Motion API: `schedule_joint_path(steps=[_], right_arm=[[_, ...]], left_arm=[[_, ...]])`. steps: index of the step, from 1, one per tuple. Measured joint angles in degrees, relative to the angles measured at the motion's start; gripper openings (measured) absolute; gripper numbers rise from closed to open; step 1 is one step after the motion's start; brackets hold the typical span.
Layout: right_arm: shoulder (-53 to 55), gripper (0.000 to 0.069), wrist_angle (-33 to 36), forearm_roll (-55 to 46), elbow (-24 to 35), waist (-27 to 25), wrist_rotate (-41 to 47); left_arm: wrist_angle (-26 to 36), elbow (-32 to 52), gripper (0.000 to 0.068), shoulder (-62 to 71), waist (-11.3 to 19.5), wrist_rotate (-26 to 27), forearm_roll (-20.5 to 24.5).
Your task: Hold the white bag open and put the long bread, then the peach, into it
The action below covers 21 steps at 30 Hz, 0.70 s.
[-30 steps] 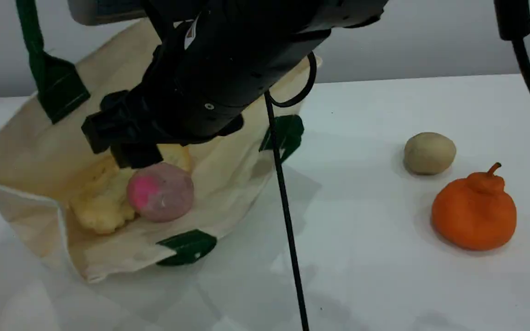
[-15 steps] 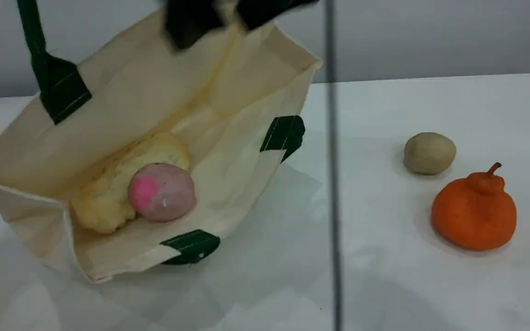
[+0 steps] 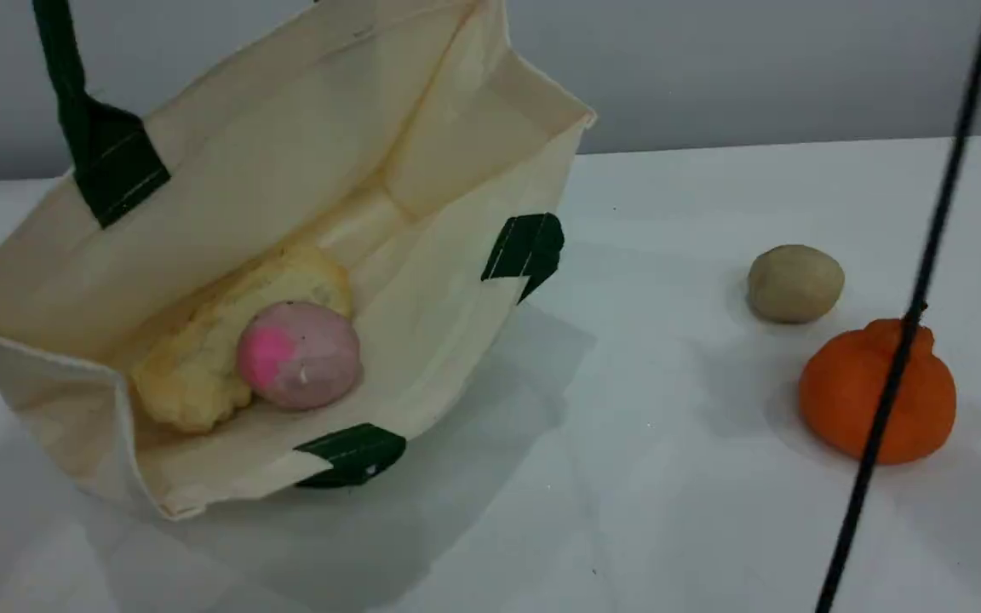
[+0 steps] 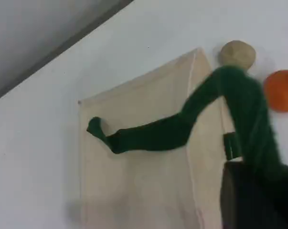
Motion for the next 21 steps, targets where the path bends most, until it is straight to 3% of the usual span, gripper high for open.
schedule_joint_path(steps=[5, 10, 15, 21], right_arm=[[-0.95, 0.0580, -0.01, -0.74, -0.04, -1.88, -0.06], [-2.77, 0.0580, 1.01, -2.97, -0.73, -1.88, -0.06], [-6.02, 0.0580, 6.43, -3.16, -3.95, -1.88, 0.02], [-12.80, 0.0580, 15.95, -4.33, -8.44, -1.88, 0.05]], left_arm=[[-0.22, 0.00, 0.0406, 0.00, 0.00, 0.00, -0.28], [-0.22, 0.00, 0.0569, -0.06, 0.00, -2.17, 0.52], [-0.27, 0.00, 0.0587, -2.36, 0.05, -5.46, 4.74], [0.16, 0.00, 0.0587, -8.66, 0.05, -11.51, 15.75]])
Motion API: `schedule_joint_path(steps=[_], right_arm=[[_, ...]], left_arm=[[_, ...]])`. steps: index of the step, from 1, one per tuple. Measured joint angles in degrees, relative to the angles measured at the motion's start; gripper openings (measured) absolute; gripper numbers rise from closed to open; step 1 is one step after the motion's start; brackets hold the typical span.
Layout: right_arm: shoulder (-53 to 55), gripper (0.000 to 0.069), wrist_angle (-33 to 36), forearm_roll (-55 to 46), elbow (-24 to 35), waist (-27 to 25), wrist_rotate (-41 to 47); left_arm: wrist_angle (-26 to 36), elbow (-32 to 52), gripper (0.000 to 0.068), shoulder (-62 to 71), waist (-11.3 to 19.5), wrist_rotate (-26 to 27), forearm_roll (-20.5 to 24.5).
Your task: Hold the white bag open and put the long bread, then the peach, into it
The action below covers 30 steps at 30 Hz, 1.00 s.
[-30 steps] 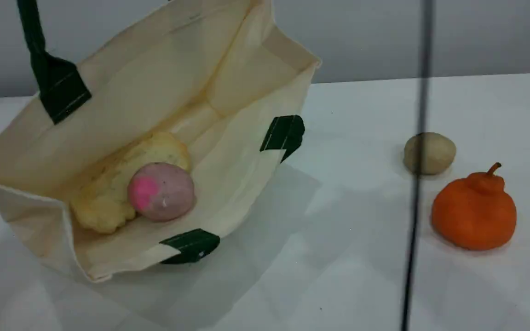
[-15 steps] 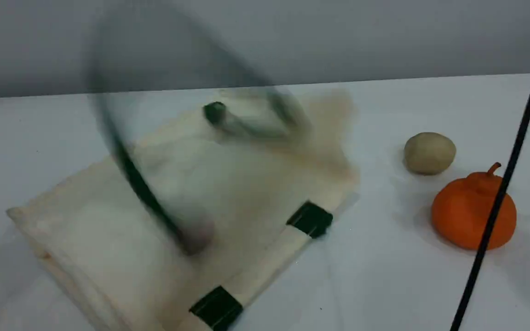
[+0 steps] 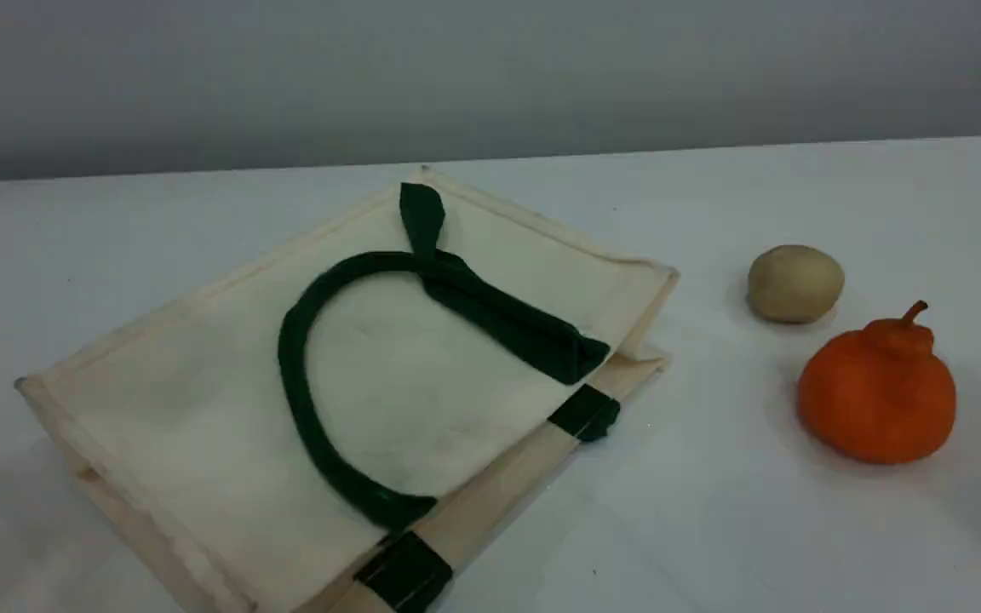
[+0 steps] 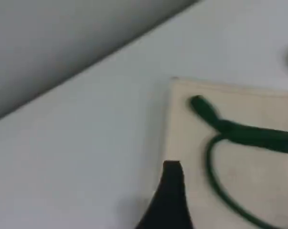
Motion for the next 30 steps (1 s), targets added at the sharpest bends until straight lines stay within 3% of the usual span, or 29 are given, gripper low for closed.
schedule_joint_path(steps=[6, 14, 18, 23, 30], right_arm=[[-11.21, 0.0580, 6.69, 0.05, -0.25, 0.11, 0.00], [-28.16, 0.0580, 18.29, 4.96, -0.16, 0.11, 1.37], [-36.87, 0.0580, 23.59, 5.27, -0.09, 0.11, 1.57], [-47.02, 0.0580, 23.55, 9.89, 0.84, 0.11, 1.57], [-58.66, 0.0580, 23.54, 9.44, 10.96, 0.11, 1.57]], left_arm=[[0.17, 0.04, 0.0587, -8.90, 0.04, -6.63, 8.48], [0.02, 2.05, 0.0587, -21.20, 0.04, -12.61, 8.61], [-0.03, 9.21, 0.0587, -29.56, 0.04, -12.52, 8.54], [0.05, 22.27, 0.0587, -43.42, 0.04, -12.53, 8.48], [0.02, 42.09, 0.0587, -63.77, 0.04, -14.63, 6.42]])
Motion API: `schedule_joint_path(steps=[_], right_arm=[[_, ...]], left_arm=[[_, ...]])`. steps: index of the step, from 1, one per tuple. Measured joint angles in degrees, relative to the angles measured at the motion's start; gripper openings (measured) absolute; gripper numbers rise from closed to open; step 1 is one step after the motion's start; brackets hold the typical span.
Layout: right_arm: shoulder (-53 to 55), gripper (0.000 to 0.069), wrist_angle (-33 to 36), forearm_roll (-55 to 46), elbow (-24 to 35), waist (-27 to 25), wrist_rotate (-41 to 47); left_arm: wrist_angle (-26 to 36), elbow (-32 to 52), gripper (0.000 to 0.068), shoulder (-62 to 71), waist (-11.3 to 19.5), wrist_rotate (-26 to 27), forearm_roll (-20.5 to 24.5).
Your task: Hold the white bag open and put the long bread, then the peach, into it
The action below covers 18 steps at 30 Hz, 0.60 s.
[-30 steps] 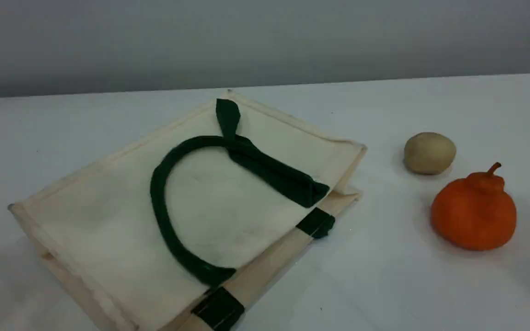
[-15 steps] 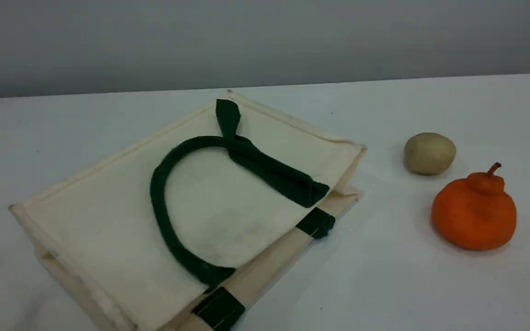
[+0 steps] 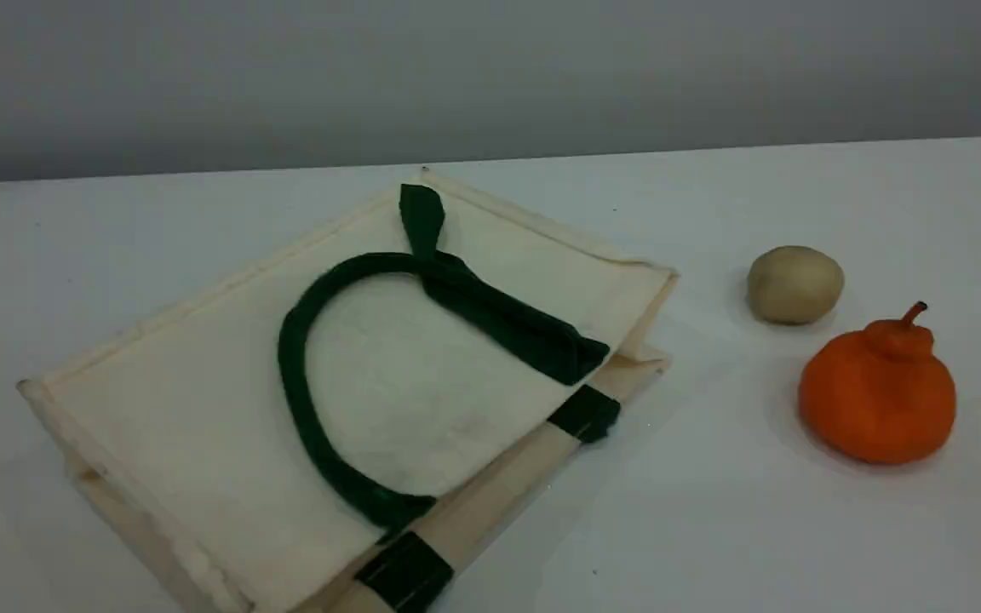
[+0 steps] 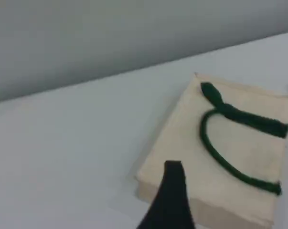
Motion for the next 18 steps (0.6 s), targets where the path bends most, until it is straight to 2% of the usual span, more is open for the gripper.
schedule_joint_path(steps=[8, 14, 18], right_arm=[[-7.06, 0.0580, -0.39, -4.94, 19.25, 0.00, -0.62], [-7.06, 0.0580, -5.92, -7.88, 32.50, 0.00, -0.76], [-7.06, 0.0580, -7.15, -7.74, 37.41, 0.00, -0.67]], left_arm=[[0.00, 18.03, 0.0587, -16.82, 0.00, 0.17, -2.85], [-0.23, 26.62, 0.0587, -17.57, 0.00, 0.17, -4.68], [-0.10, 29.00, 0.0587, -17.57, 0.00, 0.17, -4.58]])
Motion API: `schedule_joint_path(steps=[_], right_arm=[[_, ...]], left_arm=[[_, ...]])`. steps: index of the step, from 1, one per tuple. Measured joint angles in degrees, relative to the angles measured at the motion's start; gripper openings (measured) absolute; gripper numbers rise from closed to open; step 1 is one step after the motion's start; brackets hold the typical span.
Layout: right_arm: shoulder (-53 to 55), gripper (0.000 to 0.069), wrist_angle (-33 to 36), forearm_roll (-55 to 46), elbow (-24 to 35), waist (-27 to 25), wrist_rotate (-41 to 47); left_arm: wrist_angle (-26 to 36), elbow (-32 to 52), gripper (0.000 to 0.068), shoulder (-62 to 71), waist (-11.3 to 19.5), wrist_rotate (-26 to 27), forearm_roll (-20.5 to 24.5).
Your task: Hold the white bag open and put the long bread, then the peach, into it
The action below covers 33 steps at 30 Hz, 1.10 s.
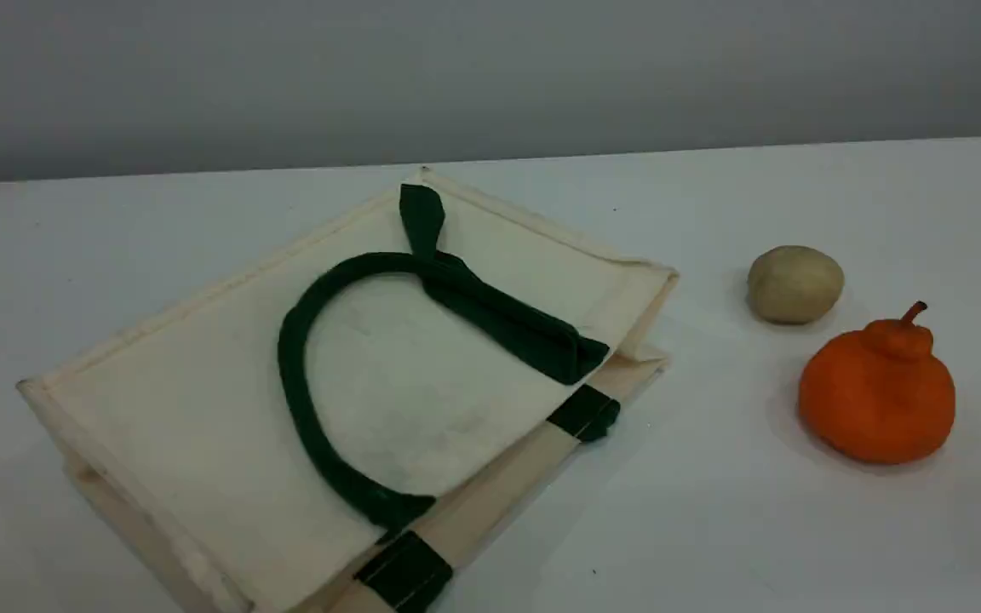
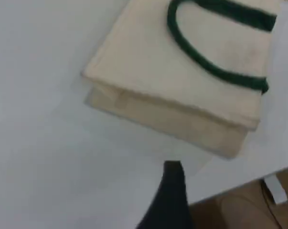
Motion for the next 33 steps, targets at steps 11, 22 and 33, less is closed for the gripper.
schedule_joint_path(steps=[11, 22, 33], right_arm=[[0.00, 0.0580, -0.88, 2.90, 0.23, 0.00, 0.08], [0.00, 0.0580, -0.93, 2.85, 0.23, 0.00, 0.18], [-0.05, 0.0580, -0.01, 3.16, 0.23, 0.00, 0.18]], left_arm=[[-6.14, 1.61, 0.0587, 0.05, 0.00, 0.01, -1.76], [-7.79, 2.23, 0.0587, 0.05, 0.00, -2.61, 5.59], [-7.86, 2.23, 0.0587, 0.05, 0.00, -3.89, 7.15]])
